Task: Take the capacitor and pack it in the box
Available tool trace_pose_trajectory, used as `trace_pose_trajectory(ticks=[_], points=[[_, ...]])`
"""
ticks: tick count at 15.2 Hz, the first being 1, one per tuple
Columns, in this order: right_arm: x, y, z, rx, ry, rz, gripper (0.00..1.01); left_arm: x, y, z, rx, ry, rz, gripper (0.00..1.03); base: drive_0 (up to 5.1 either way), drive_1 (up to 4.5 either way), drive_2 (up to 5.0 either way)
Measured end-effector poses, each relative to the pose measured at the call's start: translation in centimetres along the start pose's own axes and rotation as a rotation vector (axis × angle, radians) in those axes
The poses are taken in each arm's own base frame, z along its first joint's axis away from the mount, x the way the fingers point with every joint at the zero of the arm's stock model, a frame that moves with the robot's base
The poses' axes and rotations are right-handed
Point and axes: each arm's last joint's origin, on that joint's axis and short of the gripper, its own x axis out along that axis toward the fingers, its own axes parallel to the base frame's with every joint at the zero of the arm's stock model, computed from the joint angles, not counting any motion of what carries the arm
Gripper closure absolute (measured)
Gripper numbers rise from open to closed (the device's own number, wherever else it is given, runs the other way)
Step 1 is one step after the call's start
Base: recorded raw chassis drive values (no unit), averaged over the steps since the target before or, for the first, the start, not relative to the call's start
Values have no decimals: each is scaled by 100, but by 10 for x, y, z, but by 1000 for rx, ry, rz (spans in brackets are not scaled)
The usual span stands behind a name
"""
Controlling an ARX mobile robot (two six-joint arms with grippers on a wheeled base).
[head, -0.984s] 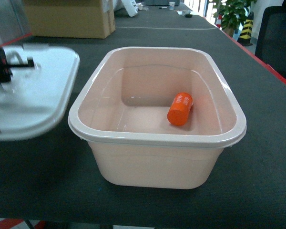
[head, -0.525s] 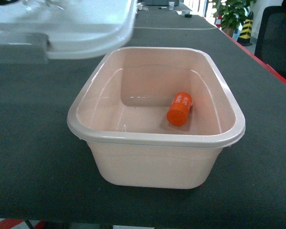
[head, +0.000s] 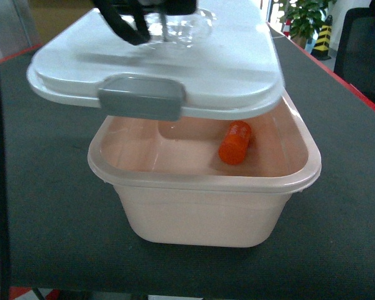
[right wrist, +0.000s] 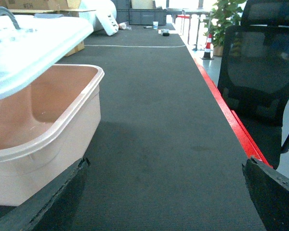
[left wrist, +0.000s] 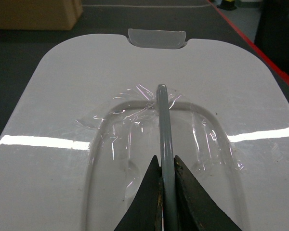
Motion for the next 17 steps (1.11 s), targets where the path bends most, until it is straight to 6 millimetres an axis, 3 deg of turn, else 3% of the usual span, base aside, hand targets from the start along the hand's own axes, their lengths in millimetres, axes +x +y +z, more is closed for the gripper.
trace_pose_trajectory(ticks=[2, 10, 13, 14, 17], points=[[0, 0, 0, 0, 0, 0, 3, 2, -23, -10, -4, 39, -2, 101, 0, 0, 0], [0, 0, 0, 0, 0, 0, 3, 17, -42, -51, -3, 130, 59, 101, 0, 0, 0], [0, 0, 0, 0, 0, 0, 3, 15, -47, -55, -3, 138, 59, 101, 0, 0, 0], [0, 0, 0, 0, 0, 0, 3, 15, -47, -55, -4, 138, 63, 95, 0, 0, 0], [0, 0, 0, 0, 0, 0, 3, 5, -44, -50, -38, 70, 9, 59, 0, 0, 0]])
